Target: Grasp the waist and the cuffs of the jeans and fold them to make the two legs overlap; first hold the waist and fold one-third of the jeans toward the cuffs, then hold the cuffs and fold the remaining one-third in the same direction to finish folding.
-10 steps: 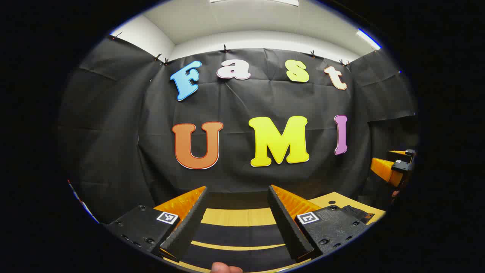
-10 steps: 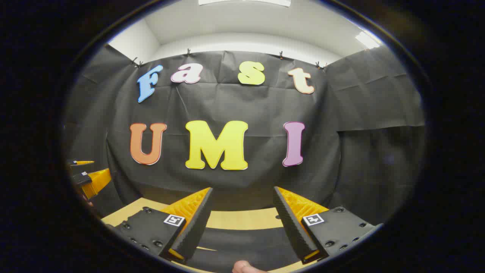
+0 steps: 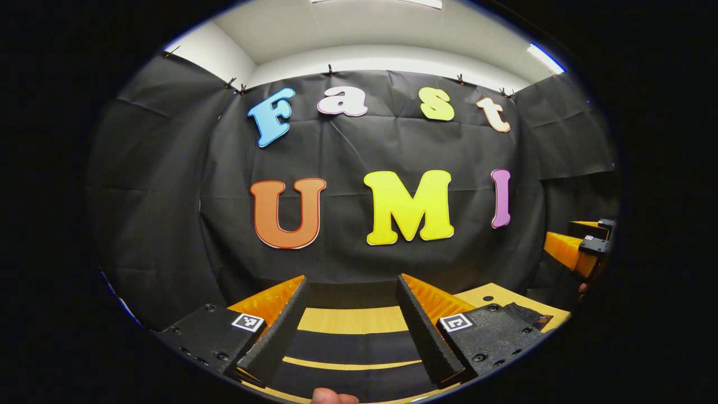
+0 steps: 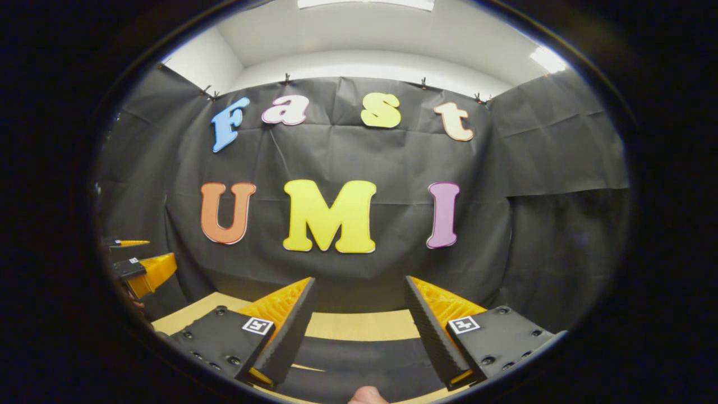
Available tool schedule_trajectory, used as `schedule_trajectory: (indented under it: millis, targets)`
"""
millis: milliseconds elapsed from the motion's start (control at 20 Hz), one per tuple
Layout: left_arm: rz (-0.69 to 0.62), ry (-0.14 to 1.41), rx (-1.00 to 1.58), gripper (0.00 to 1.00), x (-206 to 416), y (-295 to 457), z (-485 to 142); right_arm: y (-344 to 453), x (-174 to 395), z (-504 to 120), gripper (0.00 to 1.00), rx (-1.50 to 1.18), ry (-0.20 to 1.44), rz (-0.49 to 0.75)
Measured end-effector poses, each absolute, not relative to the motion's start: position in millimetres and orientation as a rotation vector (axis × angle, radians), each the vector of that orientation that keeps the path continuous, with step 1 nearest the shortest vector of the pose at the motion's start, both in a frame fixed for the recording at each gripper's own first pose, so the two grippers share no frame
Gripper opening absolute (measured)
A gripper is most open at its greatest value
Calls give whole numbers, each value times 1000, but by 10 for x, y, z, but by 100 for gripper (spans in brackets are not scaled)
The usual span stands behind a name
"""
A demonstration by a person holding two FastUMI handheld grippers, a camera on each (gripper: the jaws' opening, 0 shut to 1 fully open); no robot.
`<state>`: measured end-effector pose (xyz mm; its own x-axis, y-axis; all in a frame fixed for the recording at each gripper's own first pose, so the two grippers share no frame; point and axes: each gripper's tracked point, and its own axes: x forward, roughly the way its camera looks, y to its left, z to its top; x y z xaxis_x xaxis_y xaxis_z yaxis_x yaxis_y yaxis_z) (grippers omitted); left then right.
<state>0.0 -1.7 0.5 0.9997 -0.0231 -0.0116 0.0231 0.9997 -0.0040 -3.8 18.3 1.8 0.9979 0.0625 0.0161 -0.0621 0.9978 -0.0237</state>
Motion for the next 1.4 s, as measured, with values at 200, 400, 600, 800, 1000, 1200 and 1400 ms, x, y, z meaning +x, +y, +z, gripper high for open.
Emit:
schedule_trajectory:
  millis: [200,400,600,800,1000,1200,1400]
  targets:
    - [-21,10,-1,98,7,-17,2,236,-35,-25,94,-34,-4,86]
    - [-14,25,-8,98,6,-17,-10,238,-14,-81,95,-17,22,95]
    - [-11,49,-5,98,14,4,-49,58,0,-125,95,-4,50,83]
    - [74,120,-16,94,32,441,-362,-599,41,-285,94,41,117,18]
    - [148,275,-133,100,-35,944,-929,-1447,121,-764,95,193,271,-63]
    - [248,477,-367,100,-295,1373,-1831,-2133,96,-1564,98,444,474,-180]
    - [361,696,-634,99,-679,1497,-2808,-2428,-87,-2264,98,627,642,-243]
